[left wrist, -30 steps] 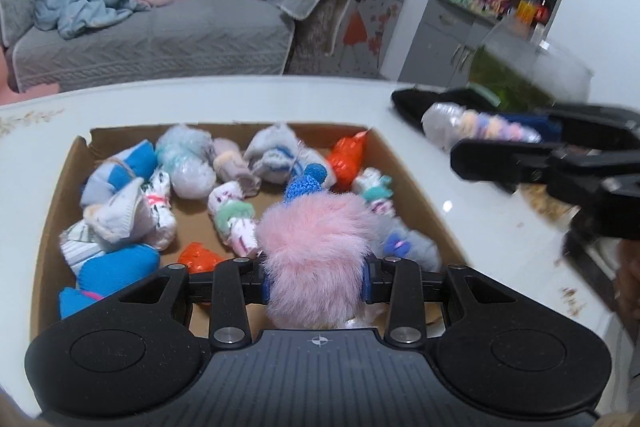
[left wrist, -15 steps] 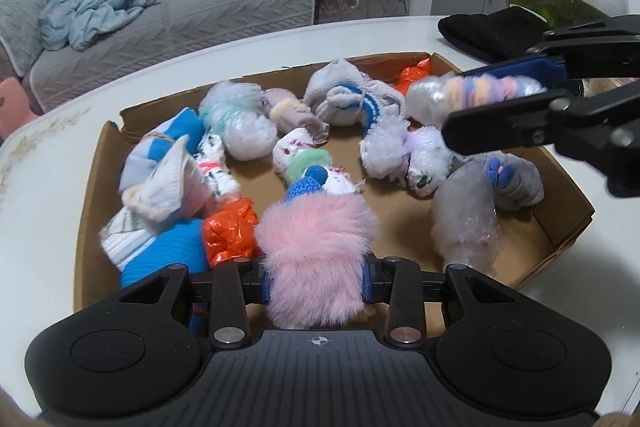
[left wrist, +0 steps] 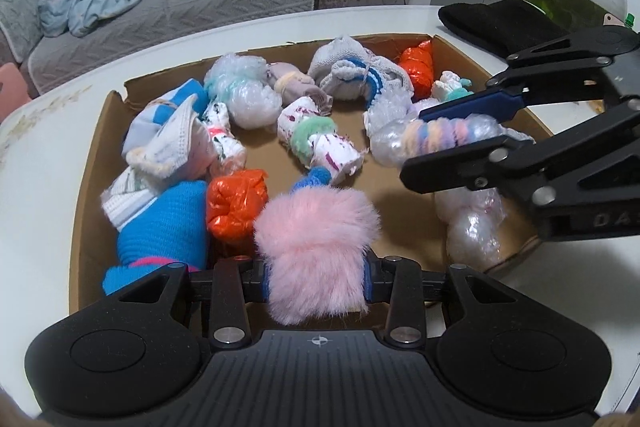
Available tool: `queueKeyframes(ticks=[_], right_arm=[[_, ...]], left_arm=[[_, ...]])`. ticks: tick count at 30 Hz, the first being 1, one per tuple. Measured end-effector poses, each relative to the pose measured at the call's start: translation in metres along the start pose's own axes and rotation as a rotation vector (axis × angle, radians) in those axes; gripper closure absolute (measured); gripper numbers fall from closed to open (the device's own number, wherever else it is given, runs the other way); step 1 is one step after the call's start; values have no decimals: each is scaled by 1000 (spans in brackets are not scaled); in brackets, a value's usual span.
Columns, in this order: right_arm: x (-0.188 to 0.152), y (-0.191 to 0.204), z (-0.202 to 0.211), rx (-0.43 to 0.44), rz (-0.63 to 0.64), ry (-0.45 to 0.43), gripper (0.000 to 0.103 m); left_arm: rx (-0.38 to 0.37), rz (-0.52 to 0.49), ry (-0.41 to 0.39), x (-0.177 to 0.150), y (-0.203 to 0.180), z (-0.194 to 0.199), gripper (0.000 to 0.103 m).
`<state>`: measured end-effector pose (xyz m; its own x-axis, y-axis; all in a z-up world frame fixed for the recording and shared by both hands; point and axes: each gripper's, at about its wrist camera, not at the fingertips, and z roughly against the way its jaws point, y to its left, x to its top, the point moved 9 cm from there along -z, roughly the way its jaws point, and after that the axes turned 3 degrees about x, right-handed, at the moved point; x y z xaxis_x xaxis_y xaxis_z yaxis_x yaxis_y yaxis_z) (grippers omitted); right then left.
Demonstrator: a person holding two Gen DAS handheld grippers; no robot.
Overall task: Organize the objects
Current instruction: 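Carry both items into the box and open both tools to release them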
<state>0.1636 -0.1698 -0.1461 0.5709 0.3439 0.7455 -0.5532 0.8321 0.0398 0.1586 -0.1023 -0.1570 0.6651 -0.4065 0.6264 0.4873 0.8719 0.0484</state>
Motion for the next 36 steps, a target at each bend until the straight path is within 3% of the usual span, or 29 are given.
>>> queueKeyframes(ticks=[12,24,32,36], right_arm=[[-28,11,-2,0,83,130,74],[-32,27,-6,28,175,218,73],[-36,23,-7,12,191,243,64],[-33,18,-1,5,175,232,55]], left_arm=[[-17,39,56,-16,-9,17,59],[10,-4,145,-2,-13,8,54],[-5,45,170,-4,-8,7,37],[18,93,170,0,0,9,17]])
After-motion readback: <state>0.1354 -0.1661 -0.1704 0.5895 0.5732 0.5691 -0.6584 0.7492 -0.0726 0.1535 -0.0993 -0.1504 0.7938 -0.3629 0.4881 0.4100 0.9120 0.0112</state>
